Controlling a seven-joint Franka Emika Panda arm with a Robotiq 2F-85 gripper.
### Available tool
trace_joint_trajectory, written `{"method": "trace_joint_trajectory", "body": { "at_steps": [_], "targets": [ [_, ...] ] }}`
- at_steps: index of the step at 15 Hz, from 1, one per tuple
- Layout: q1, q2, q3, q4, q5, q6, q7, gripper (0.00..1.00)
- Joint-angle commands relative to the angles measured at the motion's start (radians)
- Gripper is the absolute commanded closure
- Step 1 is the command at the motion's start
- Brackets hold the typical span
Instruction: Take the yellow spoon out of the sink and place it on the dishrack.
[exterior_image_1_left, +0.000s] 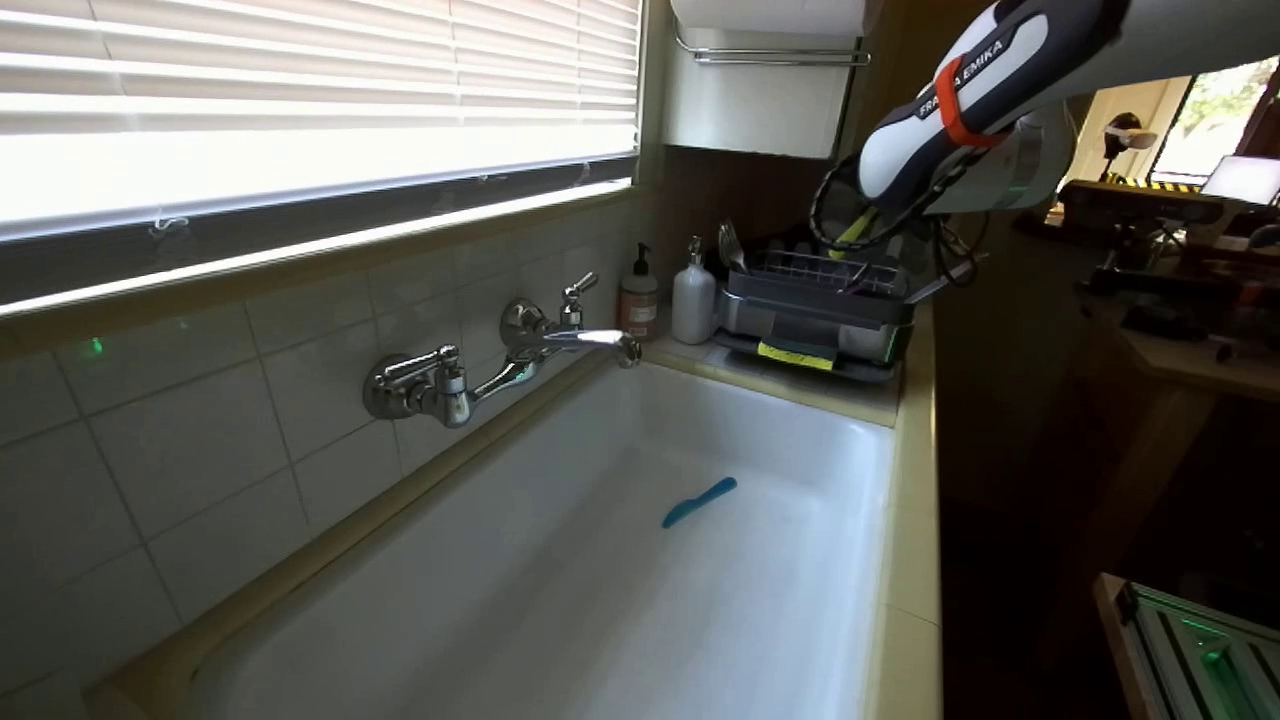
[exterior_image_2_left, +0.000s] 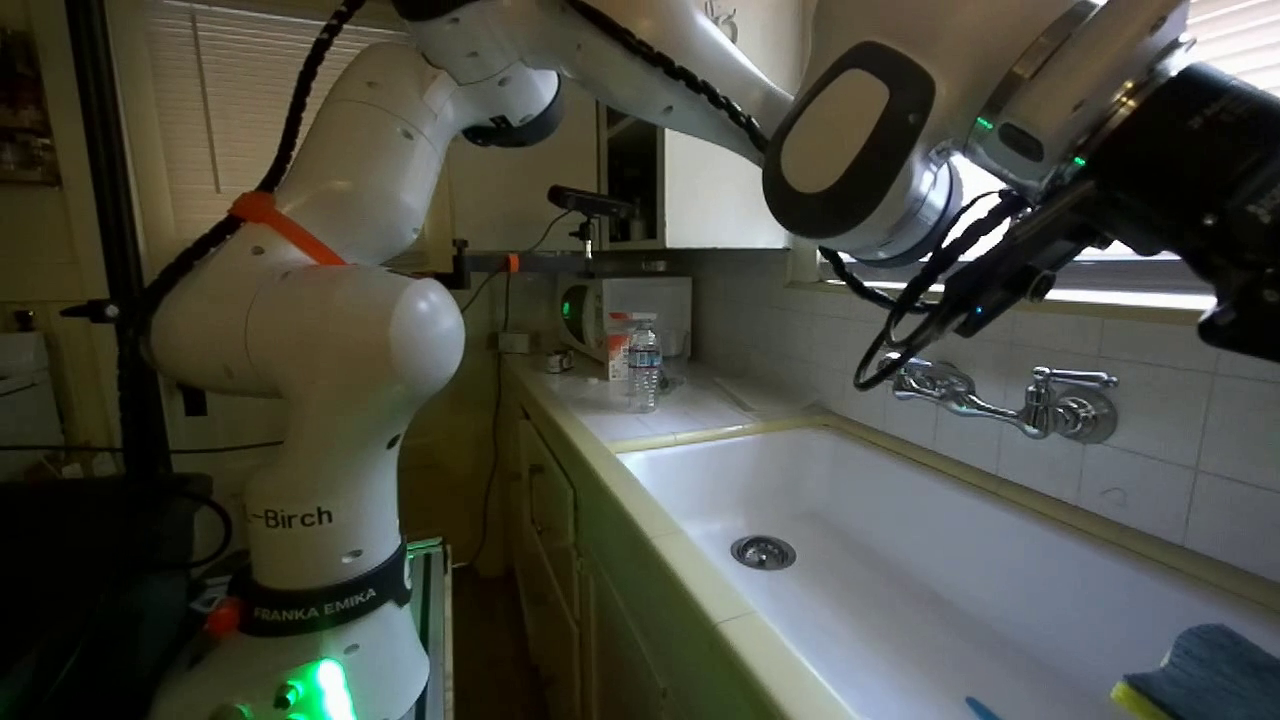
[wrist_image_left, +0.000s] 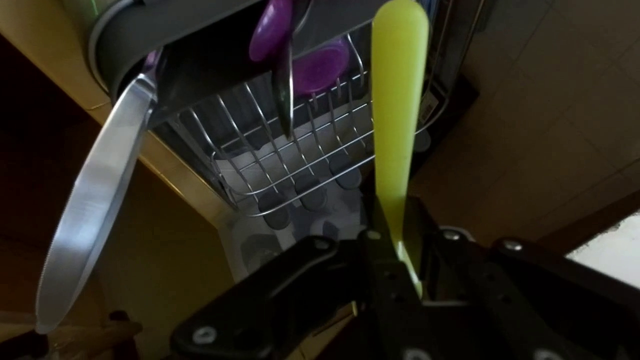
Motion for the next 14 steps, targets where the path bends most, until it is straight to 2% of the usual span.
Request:
{"method": "trace_joint_trajectory", "body": {
  "at_steps": [1,7,14],
  "targets": [
    [-0.111,0.046,0.104,0.031,-0.010,0.049,0.019,0.96],
    [-0.244,0.104,0.232,0.063,-0.009,0.128,0.018,0.96],
    [-0.321,0.184,0.318,0.088,0.002,0.188,0.009,0.96]
  ]
}}
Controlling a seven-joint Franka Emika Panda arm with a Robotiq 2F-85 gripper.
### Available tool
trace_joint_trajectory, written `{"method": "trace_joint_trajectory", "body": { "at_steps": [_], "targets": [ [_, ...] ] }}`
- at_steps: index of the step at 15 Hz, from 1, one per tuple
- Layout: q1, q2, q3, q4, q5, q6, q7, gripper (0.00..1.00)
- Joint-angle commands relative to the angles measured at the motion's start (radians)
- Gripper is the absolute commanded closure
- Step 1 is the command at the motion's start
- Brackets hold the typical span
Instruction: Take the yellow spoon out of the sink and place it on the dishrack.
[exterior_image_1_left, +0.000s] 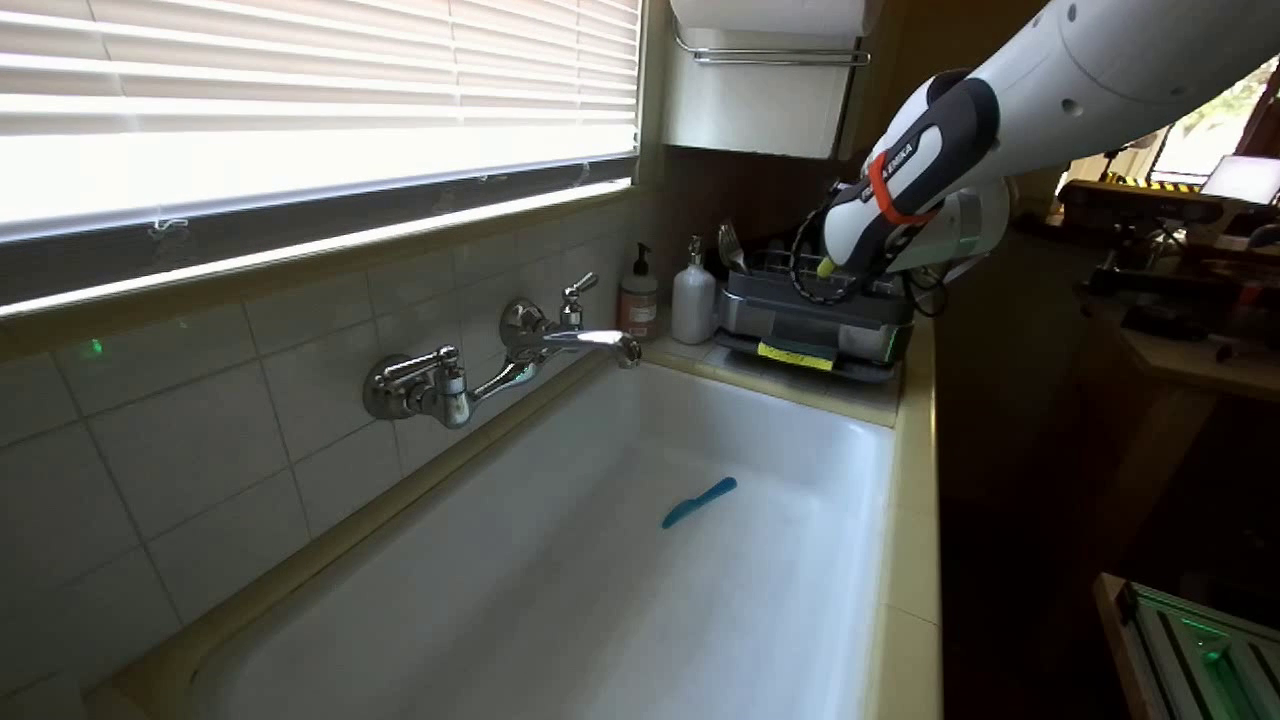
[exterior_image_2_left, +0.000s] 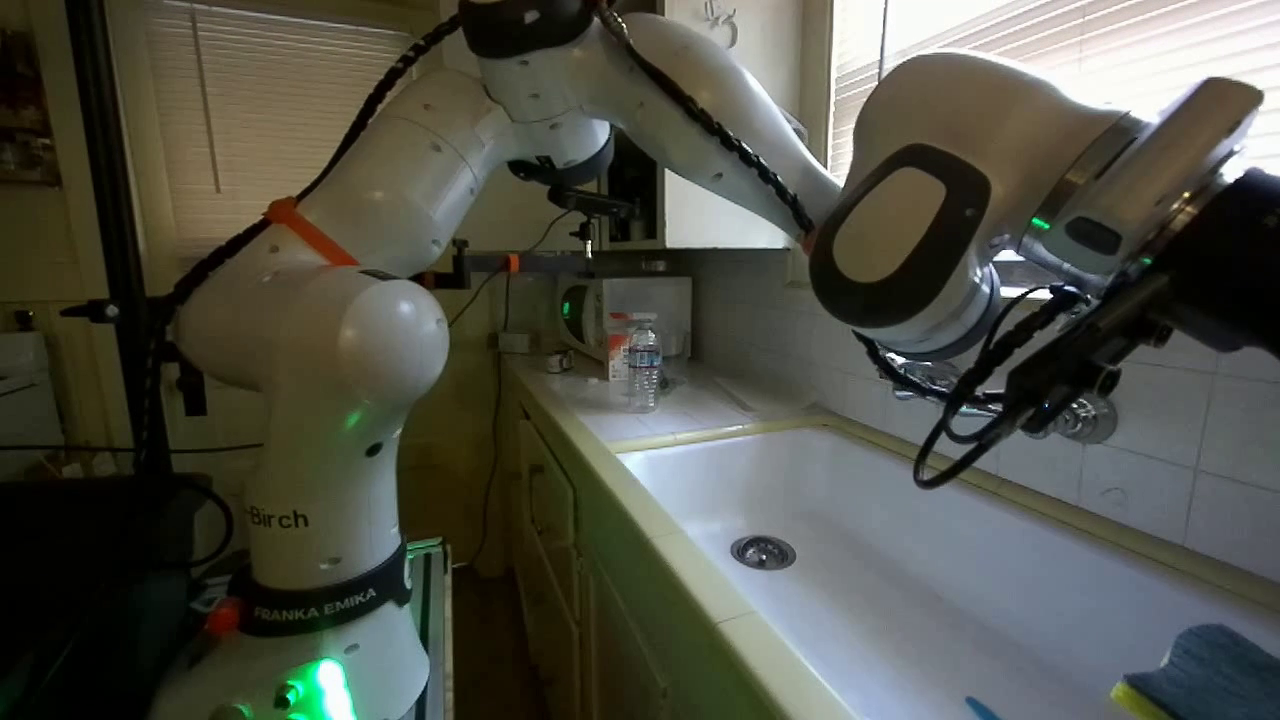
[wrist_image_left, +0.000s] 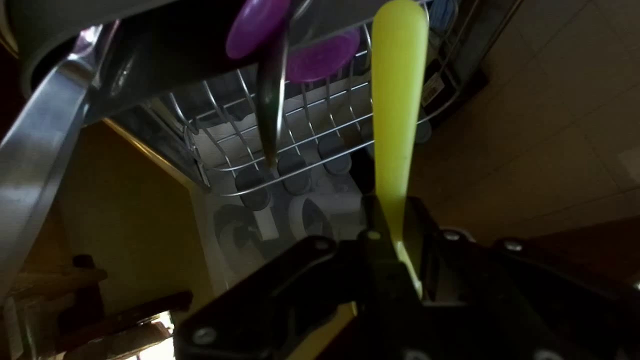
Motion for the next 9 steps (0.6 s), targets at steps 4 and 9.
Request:
{"method": "trace_joint_trajectory", "body": {
  "at_steps": [4,9],
  "targets": [
    [-0.050,0.101,0.064,0.018,0.012,0.065,0.000,0.96],
    [-0.041,0.149,0.080,0.012,0.019,0.100,-0.015,0.96]
  ]
}}
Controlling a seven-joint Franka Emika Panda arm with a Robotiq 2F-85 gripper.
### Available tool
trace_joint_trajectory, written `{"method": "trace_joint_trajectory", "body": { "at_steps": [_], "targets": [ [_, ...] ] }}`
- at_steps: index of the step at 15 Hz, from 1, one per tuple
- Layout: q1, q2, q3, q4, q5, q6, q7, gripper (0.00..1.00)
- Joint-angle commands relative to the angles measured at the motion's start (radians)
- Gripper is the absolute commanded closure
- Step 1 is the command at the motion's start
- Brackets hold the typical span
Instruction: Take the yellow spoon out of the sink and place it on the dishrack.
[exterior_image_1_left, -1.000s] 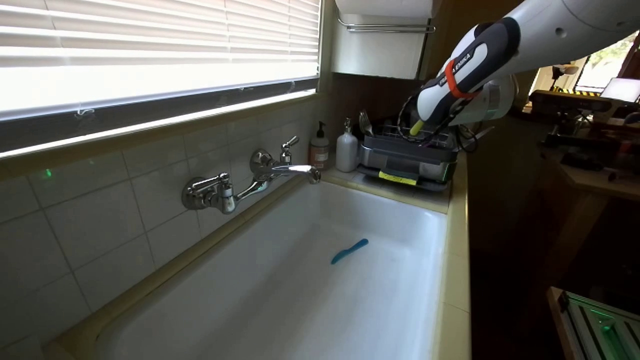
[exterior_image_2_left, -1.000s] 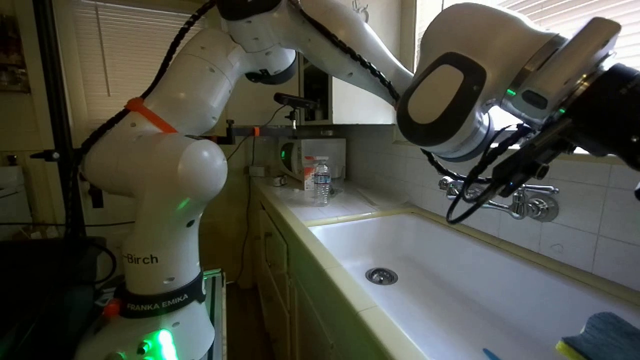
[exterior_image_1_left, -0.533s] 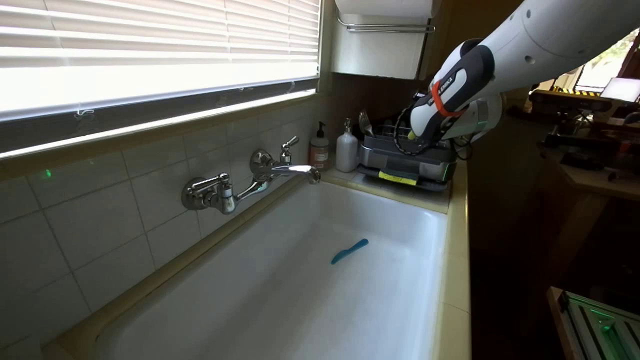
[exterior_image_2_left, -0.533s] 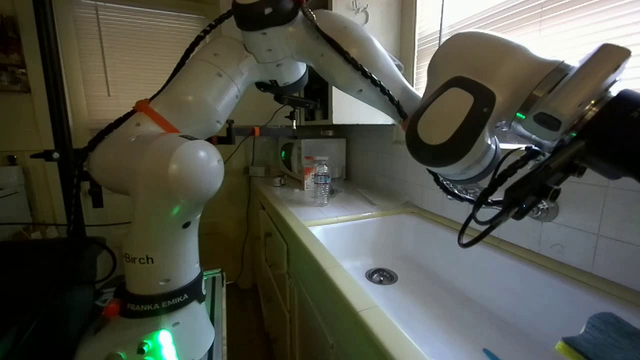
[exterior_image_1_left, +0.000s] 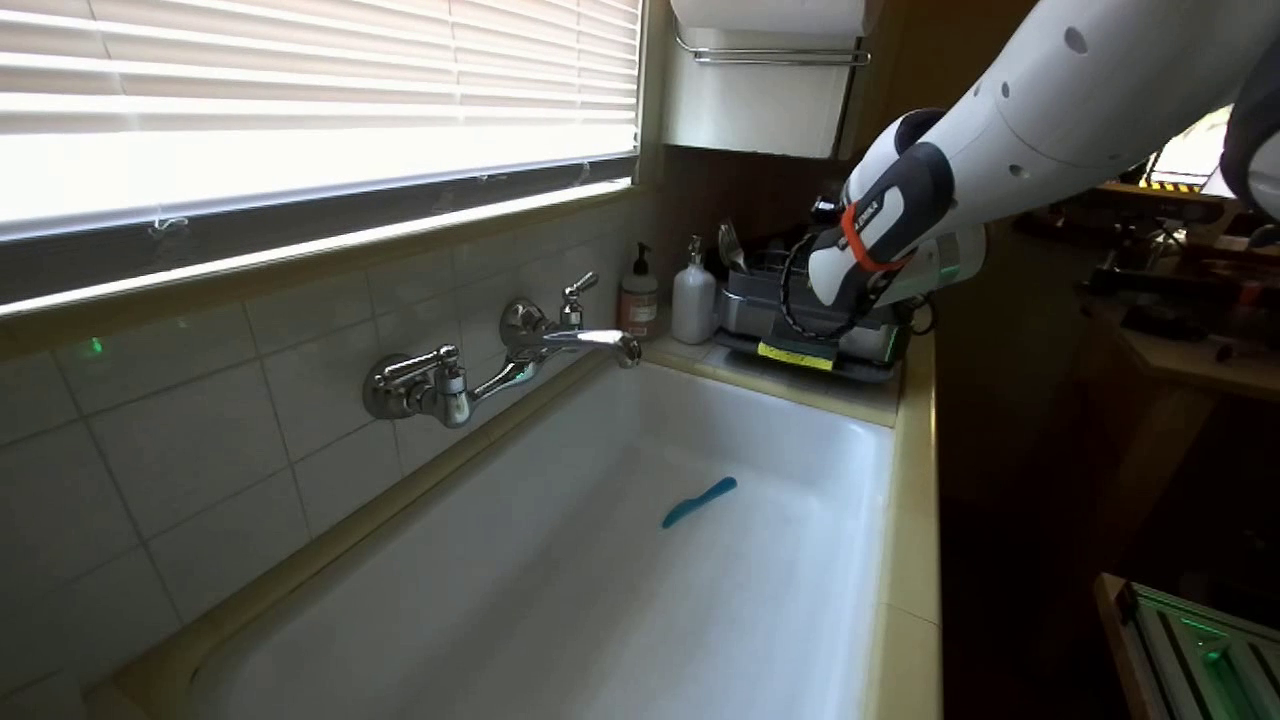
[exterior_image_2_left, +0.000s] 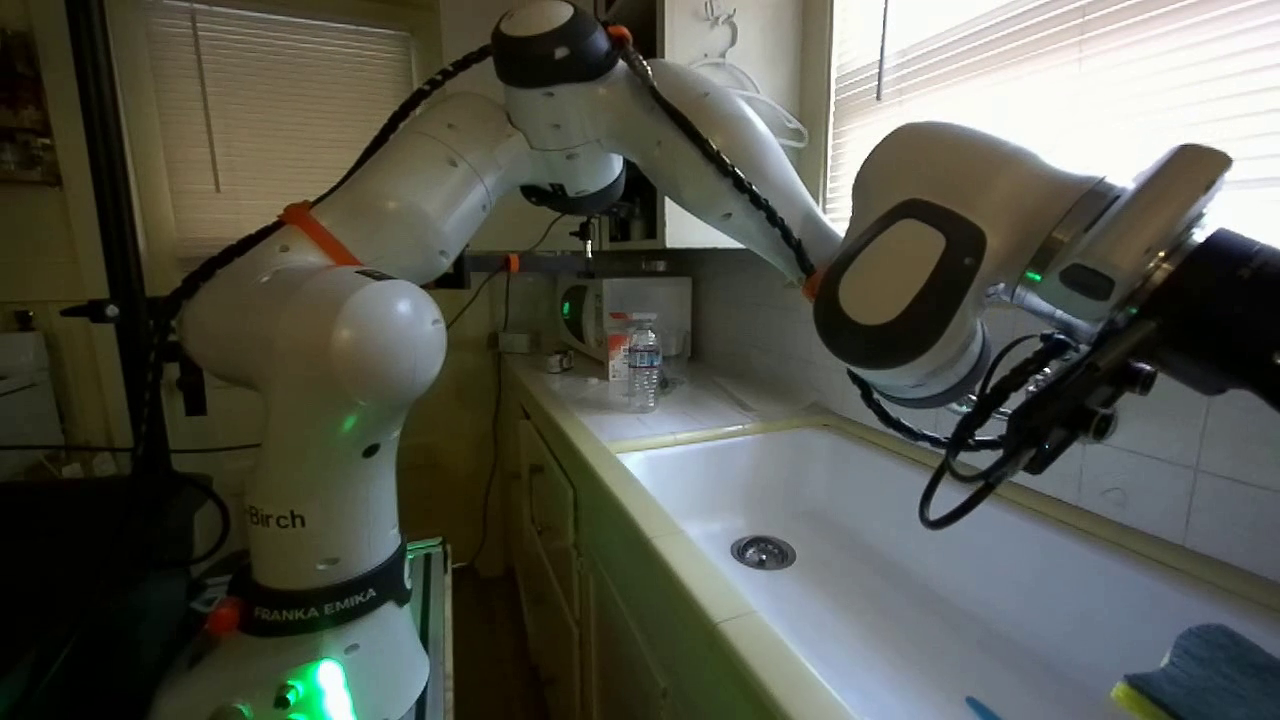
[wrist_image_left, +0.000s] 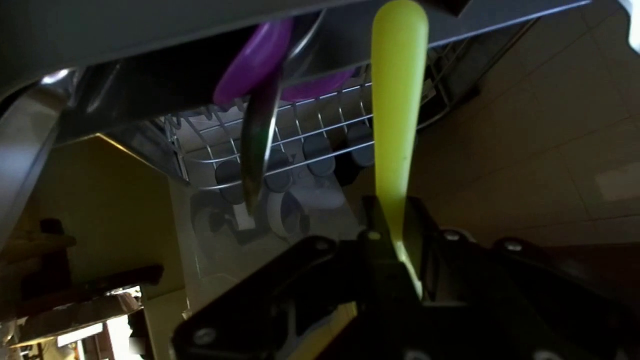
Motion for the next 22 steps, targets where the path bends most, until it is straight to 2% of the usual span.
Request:
{"method": "trace_joint_trajectory", "body": {
  "at_steps": [1,16,17,18,19,22],
  "targets": [
    [-0.008,0.054,0.020,0.002,0.020,0.043,-0.016,0.96],
    [0.011,0.167,0.084,-0.020,0.100,0.175,-0.145,0.96],
    [0.011,0.172,0.088,-0.021,0.115,0.181,-0.159,0.93],
    [0.013,0.173,0.090,-0.023,0.128,0.187,-0.179,0.60],
    [0.013,0.173,0.094,-0.024,0.143,0.196,-0.195,0.59],
    [0.018,0.160,0.101,-0.027,0.189,0.216,-0.252,0.39]
  ]
}}
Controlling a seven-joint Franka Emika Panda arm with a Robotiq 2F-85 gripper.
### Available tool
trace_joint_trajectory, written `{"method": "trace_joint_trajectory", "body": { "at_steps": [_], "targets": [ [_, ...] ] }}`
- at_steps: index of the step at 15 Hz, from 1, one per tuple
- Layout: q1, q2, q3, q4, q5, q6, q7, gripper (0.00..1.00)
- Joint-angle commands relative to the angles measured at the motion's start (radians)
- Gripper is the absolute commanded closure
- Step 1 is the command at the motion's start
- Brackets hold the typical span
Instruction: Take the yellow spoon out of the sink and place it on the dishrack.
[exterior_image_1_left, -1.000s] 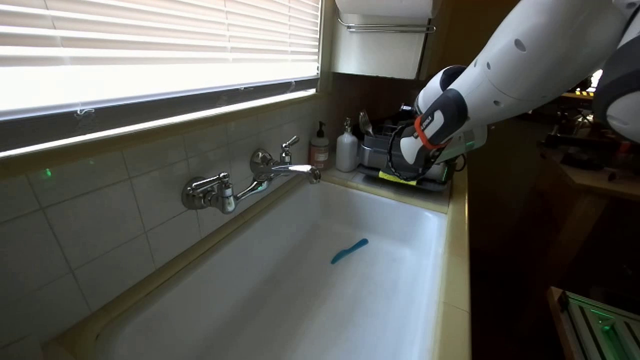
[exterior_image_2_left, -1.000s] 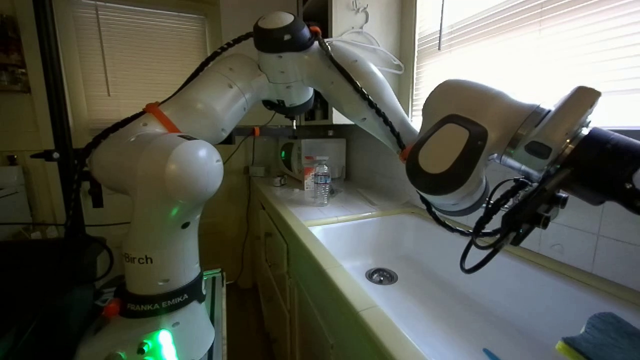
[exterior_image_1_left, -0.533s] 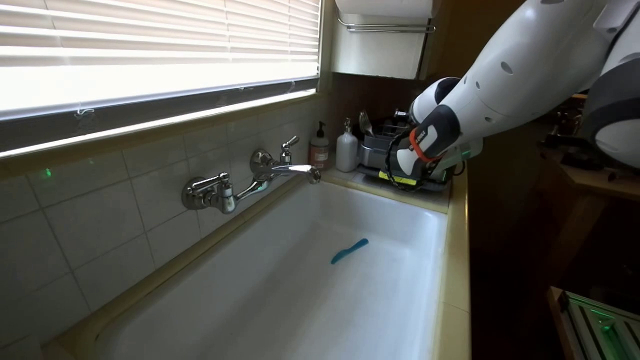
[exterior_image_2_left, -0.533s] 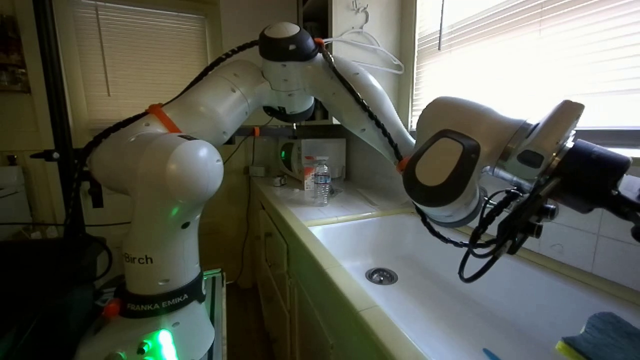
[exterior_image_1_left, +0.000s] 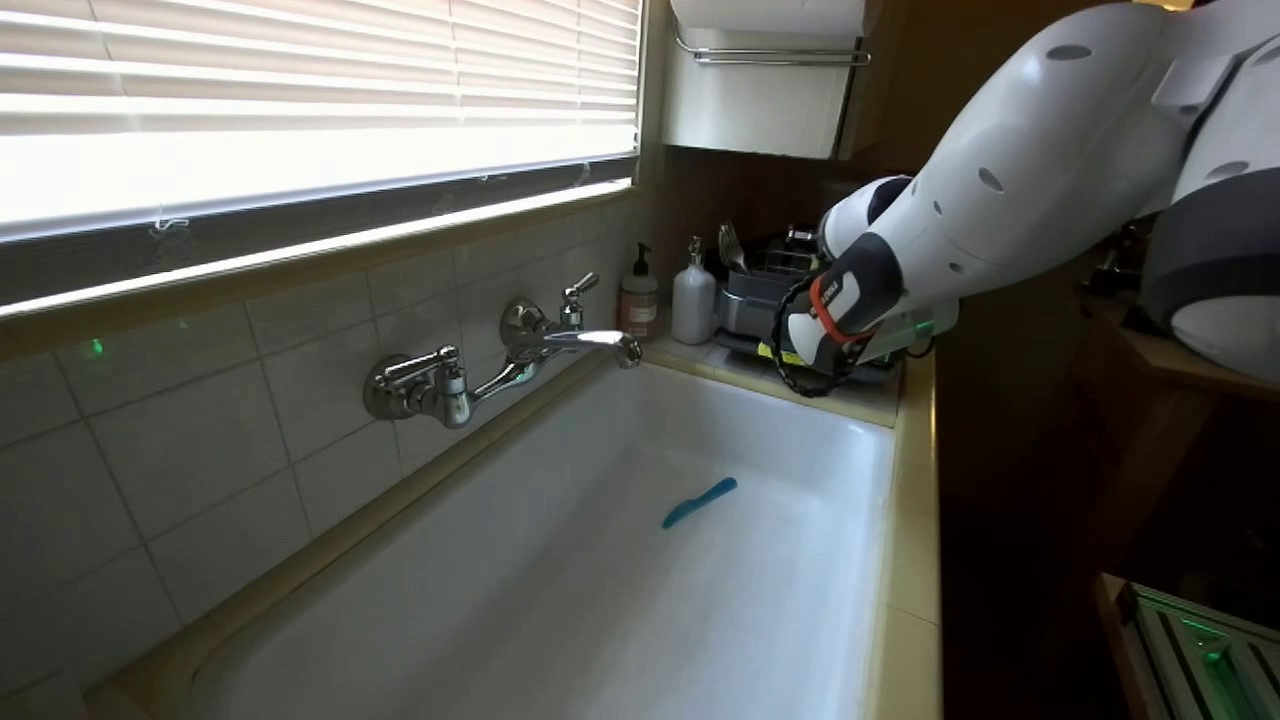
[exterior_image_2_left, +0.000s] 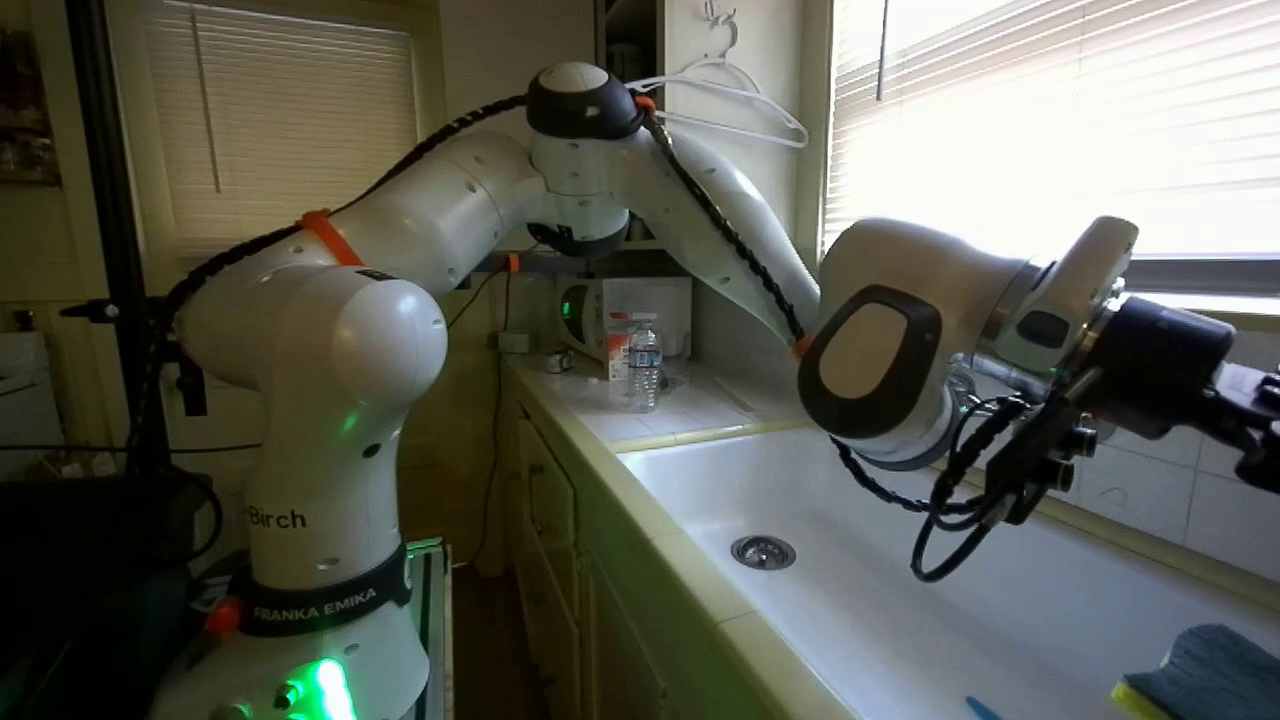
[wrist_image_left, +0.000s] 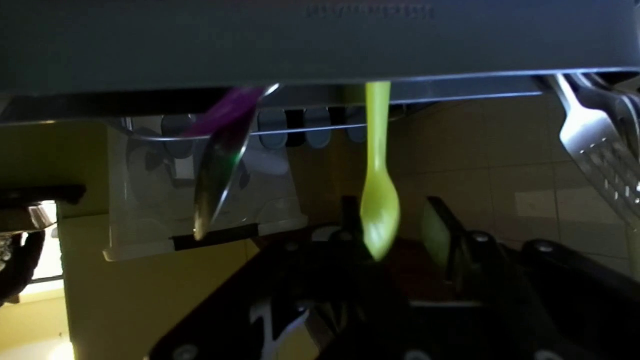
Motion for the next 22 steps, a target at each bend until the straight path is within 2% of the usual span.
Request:
{"method": "trace_joint_trajectory", "body": {
  "at_steps": [1,5,6,7,8,9,15,22],
  "targets": [
    [0.021,0.015,-0.006,-0.026,0.025,0.040,-0.016,0.31],
    [0.036,-0.017,-0.010,-0.036,0.022,0.047,-0.026,0.02],
    [0.044,-0.039,-0.013,-0.040,0.016,0.037,-0.031,0.00],
    [0.053,-0.065,-0.018,-0.045,0.007,0.031,-0.037,0.00],
    [0.051,-0.113,0.002,-0.039,0.065,0.034,-0.118,0.00],
    [0.071,-0.118,-0.026,-0.055,0.000,0.023,-0.053,0.00],
    [0.153,-0.299,-0.078,-0.087,-0.050,-0.043,-0.106,0.00],
    [0.317,-0.459,-0.221,-0.114,-0.106,-0.250,-0.210,0.00]
  ]
}}
